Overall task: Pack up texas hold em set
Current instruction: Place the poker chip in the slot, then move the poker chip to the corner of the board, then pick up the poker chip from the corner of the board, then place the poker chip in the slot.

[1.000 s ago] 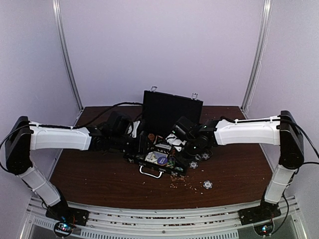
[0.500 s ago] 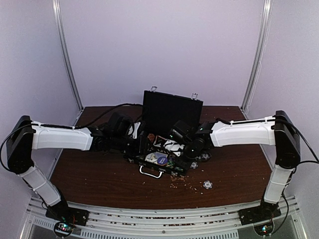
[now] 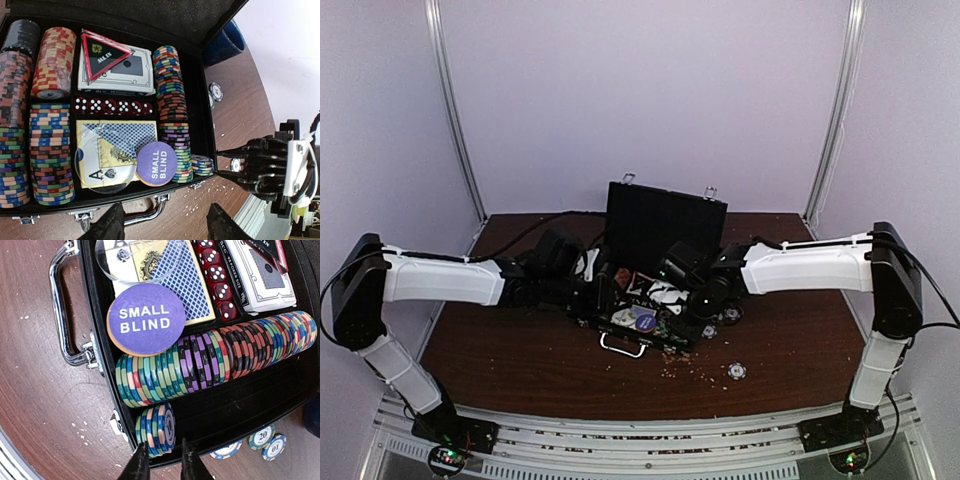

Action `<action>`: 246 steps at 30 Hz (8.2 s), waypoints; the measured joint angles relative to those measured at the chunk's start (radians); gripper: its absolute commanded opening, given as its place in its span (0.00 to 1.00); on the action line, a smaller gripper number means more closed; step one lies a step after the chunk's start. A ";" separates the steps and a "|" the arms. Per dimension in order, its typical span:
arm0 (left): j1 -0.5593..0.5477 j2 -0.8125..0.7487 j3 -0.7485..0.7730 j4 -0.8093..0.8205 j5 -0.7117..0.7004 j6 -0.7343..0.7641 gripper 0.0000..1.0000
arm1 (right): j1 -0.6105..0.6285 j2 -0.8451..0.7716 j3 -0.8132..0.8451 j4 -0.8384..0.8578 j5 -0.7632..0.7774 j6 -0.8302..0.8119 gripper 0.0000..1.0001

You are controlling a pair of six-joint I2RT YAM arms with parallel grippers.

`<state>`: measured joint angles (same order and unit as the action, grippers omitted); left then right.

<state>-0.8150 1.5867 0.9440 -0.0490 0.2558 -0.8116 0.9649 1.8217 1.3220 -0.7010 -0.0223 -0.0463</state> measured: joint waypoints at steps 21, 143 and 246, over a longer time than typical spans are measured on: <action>0.000 -0.147 -0.086 -0.032 -0.088 -0.008 0.62 | -0.278 -0.283 -0.359 0.107 0.078 0.542 0.51; -0.437 0.082 -0.095 0.132 -0.143 -0.033 0.43 | 0.214 -0.390 -0.668 0.267 0.110 1.251 0.32; -0.356 0.090 -0.151 0.361 -0.108 0.026 0.45 | 0.156 -0.717 -0.844 0.525 0.158 1.559 0.00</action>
<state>-1.1709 1.6768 0.7929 0.3122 0.1474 -0.7860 1.1206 1.1046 0.4782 -0.1757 0.1352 1.5131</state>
